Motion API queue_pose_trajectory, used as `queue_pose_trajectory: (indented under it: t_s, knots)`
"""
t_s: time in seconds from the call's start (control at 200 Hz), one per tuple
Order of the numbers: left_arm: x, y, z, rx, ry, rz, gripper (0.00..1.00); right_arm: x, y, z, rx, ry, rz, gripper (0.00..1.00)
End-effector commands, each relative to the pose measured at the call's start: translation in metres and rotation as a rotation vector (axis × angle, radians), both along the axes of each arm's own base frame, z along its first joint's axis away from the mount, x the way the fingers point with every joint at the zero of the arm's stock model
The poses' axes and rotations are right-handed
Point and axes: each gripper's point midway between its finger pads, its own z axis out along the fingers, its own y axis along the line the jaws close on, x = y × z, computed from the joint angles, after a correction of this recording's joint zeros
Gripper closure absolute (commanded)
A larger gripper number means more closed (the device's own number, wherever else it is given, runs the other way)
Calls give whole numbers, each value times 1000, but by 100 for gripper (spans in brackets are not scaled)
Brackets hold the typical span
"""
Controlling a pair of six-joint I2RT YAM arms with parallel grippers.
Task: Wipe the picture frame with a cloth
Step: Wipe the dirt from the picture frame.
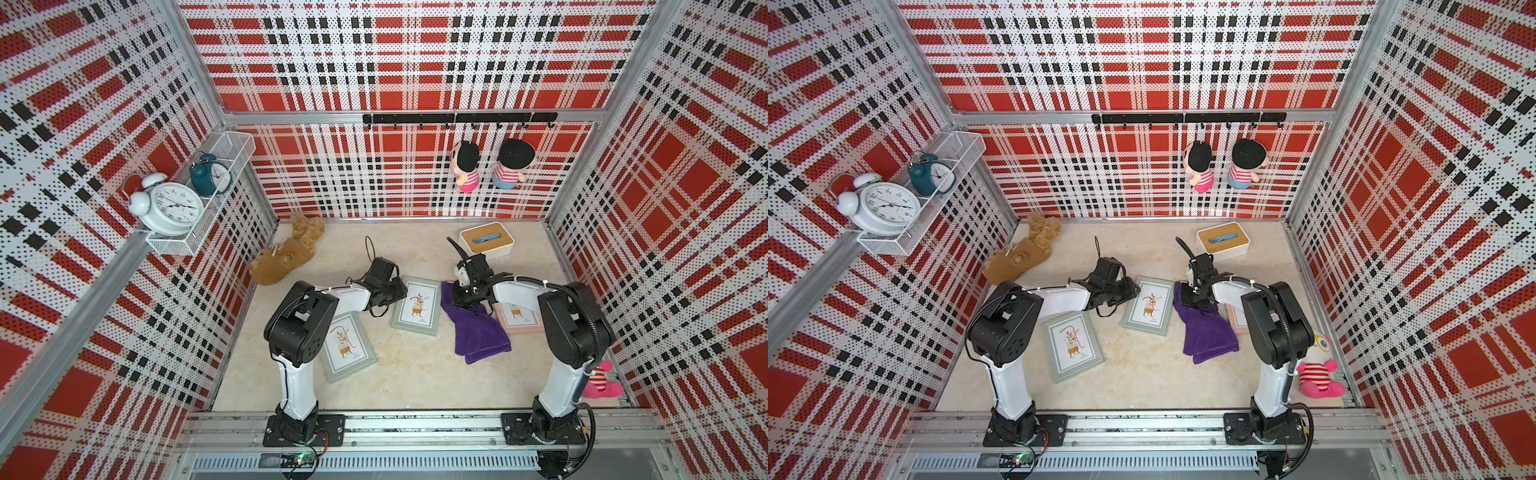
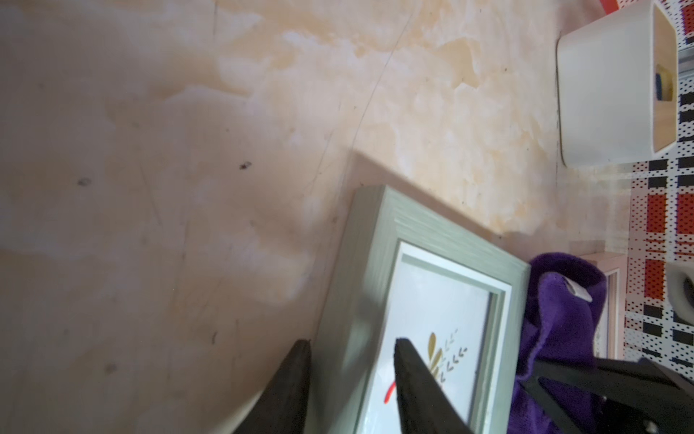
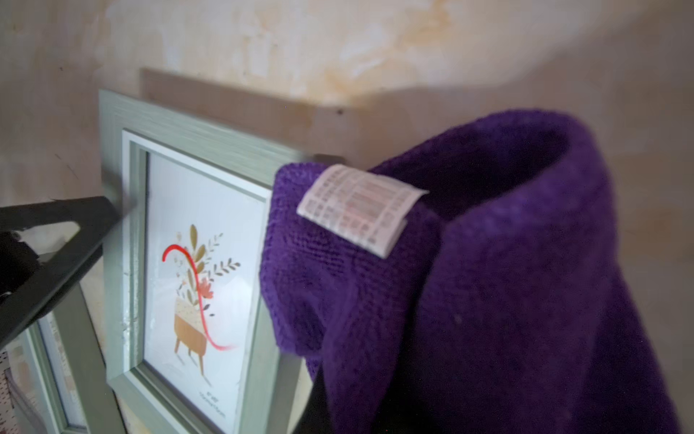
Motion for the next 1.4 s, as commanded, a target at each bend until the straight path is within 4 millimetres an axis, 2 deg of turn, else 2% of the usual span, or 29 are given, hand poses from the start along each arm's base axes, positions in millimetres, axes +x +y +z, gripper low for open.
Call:
queue_pose_trajectory:
  t_s: [0.0, 0.15, 0.266, 0.401, 0.451, 0.521, 0.646, 0.696, 0.747, 0.847, 0.922, 1.027, 1.082, 1.187, 1.393]
  knots:
    - [-10, 4, -1, 8, 21, -5, 59, 14, 31, 2, 98, -22, 59, 100]
    - [-8, 12, -2, -11, 24, 26, 63, 47, 59, 12, 170, -72, 98, 100]
    - [3, 19, 4, -40, 10, 67, 64, 73, 95, 24, 192, -122, 150, 100]
    - [15, 27, 6, -66, 0, 102, 64, 95, 117, 9, 175, -118, 160, 100]
    - [15, 29, 6, -72, 4, 109, 64, 100, 115, 7, 150, -115, 142, 100]
    - [12, 35, 3, -62, 10, 122, 64, 103, 100, 11, 73, -140, 105, 100]
    - [-2, 50, -12, -25, 41, 148, 64, 104, 48, 35, -119, -220, -6, 100]
    - [-7, 55, -19, -14, 56, 156, 65, 101, 26, 47, -191, -251, -44, 100]
    - [-10, 58, -24, -5, 66, 162, 67, 95, 14, 60, -236, -278, -50, 100]
    - [-16, 63, -33, 21, 80, 182, 69, 69, 11, 75, -249, -278, -13, 100]
    - [-19, 66, -37, 38, 85, 198, 71, 40, 25, 76, -218, -260, 36, 100]
    - [-24, 70, -46, 48, 103, 213, 73, -2, 64, 73, -103, -231, 138, 100]
    - [-25, 68, -48, 50, 108, 212, 73, -15, 81, 69, -74, -212, 177, 100]
    - [-27, 70, -52, 61, 114, 217, 73, -25, 108, 58, -15, -178, 211, 100]
    - [-30, 72, -56, 70, 121, 227, 75, -38, 146, 24, 86, -82, 259, 100]
